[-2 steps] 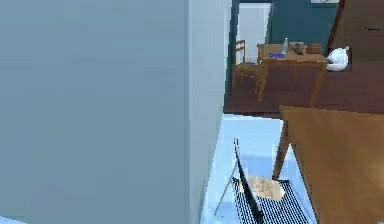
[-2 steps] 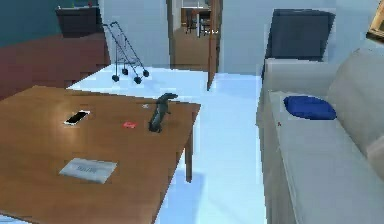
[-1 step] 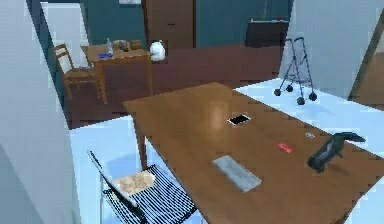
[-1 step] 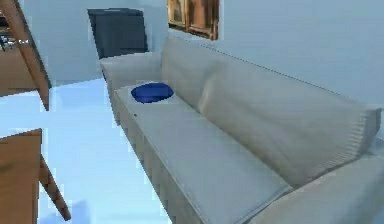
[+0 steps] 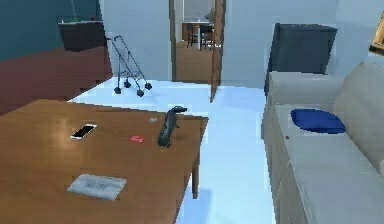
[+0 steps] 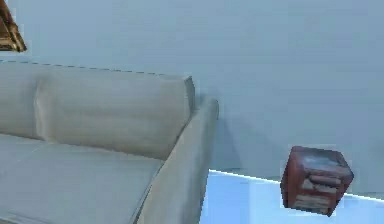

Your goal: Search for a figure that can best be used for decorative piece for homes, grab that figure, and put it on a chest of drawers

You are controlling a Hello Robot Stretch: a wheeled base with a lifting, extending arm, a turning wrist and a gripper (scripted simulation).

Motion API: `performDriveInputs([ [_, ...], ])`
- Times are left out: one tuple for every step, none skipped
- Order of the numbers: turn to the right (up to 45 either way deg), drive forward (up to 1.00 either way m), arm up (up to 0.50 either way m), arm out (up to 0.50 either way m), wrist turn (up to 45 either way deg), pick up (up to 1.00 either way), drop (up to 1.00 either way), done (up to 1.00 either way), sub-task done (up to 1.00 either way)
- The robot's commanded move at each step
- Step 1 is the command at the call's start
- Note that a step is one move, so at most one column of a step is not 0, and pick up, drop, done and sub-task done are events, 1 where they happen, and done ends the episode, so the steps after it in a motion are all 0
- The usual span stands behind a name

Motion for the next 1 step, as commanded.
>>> performDriveInputs([
  [30.0, 0.00, 0.00, 0.00, 0.0, 0.00, 0.00, 0.00, 0.00],
])
